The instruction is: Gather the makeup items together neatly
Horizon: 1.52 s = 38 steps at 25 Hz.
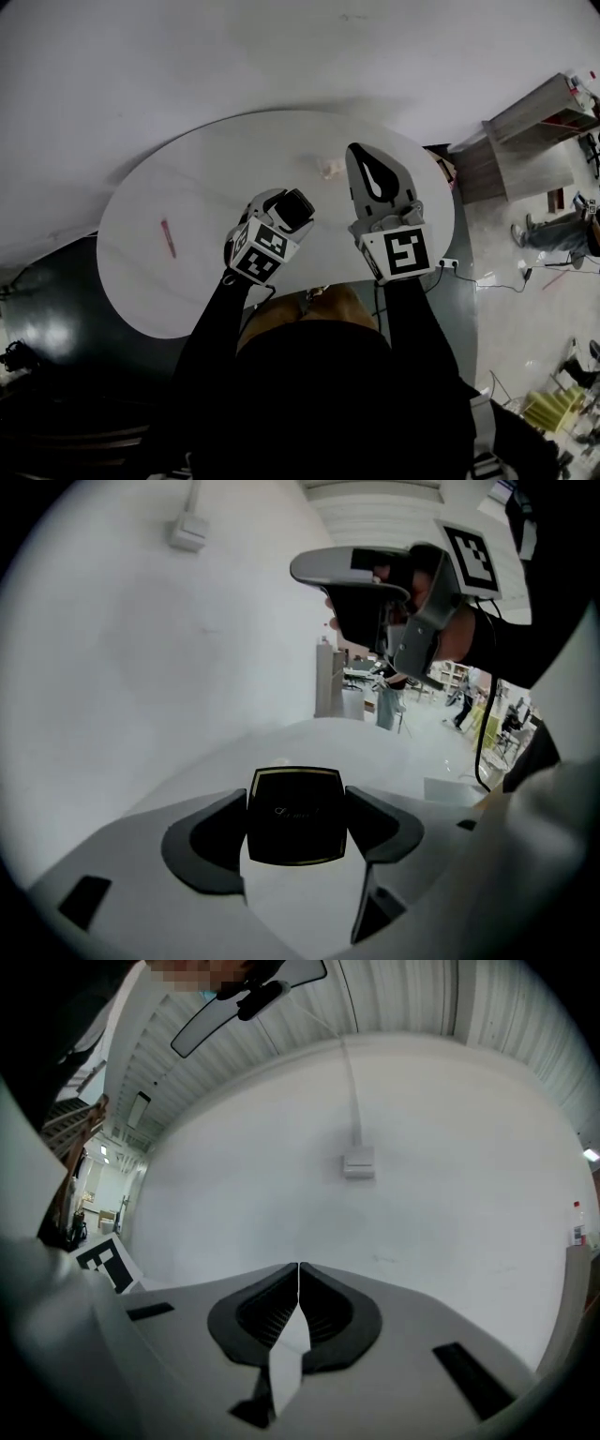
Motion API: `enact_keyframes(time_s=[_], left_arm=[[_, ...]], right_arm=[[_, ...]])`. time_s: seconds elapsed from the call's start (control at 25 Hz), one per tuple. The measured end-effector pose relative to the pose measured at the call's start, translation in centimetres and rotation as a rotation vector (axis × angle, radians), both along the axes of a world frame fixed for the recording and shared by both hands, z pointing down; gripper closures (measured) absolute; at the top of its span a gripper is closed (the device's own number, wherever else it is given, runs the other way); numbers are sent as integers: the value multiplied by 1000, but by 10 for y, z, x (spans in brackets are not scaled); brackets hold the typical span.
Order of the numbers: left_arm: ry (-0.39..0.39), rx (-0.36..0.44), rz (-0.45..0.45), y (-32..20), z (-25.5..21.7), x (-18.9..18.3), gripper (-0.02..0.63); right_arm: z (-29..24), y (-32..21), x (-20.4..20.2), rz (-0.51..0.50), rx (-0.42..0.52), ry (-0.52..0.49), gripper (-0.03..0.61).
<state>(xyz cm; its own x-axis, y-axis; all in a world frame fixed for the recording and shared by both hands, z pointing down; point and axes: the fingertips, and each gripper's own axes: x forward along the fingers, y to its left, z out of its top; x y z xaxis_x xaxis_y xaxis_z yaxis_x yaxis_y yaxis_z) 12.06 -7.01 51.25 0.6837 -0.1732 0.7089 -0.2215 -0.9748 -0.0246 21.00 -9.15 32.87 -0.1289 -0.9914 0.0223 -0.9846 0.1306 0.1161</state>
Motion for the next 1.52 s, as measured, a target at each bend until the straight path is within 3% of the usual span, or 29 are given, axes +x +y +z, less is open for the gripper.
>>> enact_keyframes(time_s=[0.2,0.68,1.04,1.52], left_arm=[[70,42,-218,-31,-27,-40,270],[200,226,-682,-75,-87,-143,270],[200,210,-793,-81,-83,-192,268],[170,198,-929,-98,-74,-308,268]], right_arm=[[-4,-24,-45,-103,19,-10,551],[-18,-56,-132,-295,64,-49,551],[-6,-66,-179,-377,31,-64,551],[12,-90,-271,-457,-17,-48,551]])
